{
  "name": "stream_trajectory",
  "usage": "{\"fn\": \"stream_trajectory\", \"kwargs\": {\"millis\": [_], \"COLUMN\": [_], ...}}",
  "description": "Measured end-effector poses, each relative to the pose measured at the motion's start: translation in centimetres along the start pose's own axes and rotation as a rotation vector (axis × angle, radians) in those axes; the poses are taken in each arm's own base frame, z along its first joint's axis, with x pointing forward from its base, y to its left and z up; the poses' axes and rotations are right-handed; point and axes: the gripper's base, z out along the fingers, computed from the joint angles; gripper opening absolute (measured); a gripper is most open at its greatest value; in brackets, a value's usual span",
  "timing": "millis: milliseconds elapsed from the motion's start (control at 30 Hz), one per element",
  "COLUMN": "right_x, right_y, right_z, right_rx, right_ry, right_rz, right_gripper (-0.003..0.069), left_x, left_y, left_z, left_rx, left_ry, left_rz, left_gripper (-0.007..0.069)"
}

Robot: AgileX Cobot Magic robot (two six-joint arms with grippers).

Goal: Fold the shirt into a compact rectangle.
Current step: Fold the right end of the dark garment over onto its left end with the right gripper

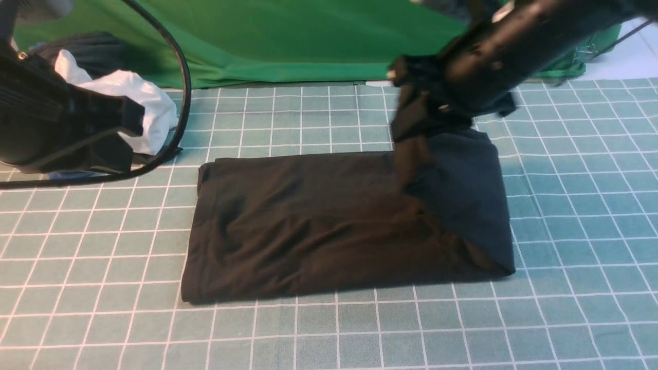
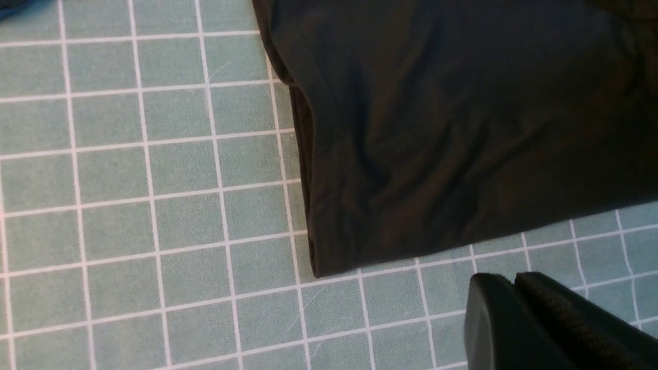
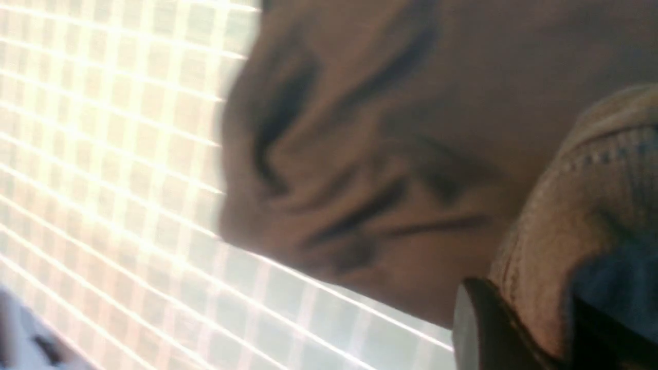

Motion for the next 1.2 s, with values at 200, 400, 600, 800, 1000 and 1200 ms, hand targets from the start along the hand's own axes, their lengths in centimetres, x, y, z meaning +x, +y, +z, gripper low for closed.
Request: {"fn": "stream_trajectory", "kwargs": {"millis": [200,400,600,800,1000,1200], "right_x": [0.1,0.0,0.3,1.4,2.3,2.1], "right_y": [2.3,6.5,8.6,9.2,8.6,8.9], "right_z": [3.1,7.2,12.0,17.3,21.2,21.4], "right_rx": [-0.083,-0.147,-0.185,-0.189,-0.18,-0.199], "right_ry": [-0.018,0.0,0.048,0.114,0.112,0.088], "right_rz": [-0.012,-0.099,-0.13,-0.128,-0.077,-0.058], "right_gripper": [0.0071,0.0071,0.0071,0.0071,0.0127,0.0412], "left_x": [-0.1,-0.2,-0.2,-0.2,-0.2,-0.1], "left_y": [-0.1,-0.1,-0.1,-0.1,-0.1,-0.1], "left_z": [0.0,0.0,0.0,0.0,0.0,-0.1], "left_rx": [0.01,0.011,0.013,0.014,0.014,0.013], "left_ry": [-0.01,-0.024,-0.026,-0.023,-0.021,-0.016], "left_rz": [0.012,0.014,0.017,0.019,0.019,0.019], "left_gripper": [0.0006,0.0006,0.0006,0.0006,0.0006,0.0006]}}
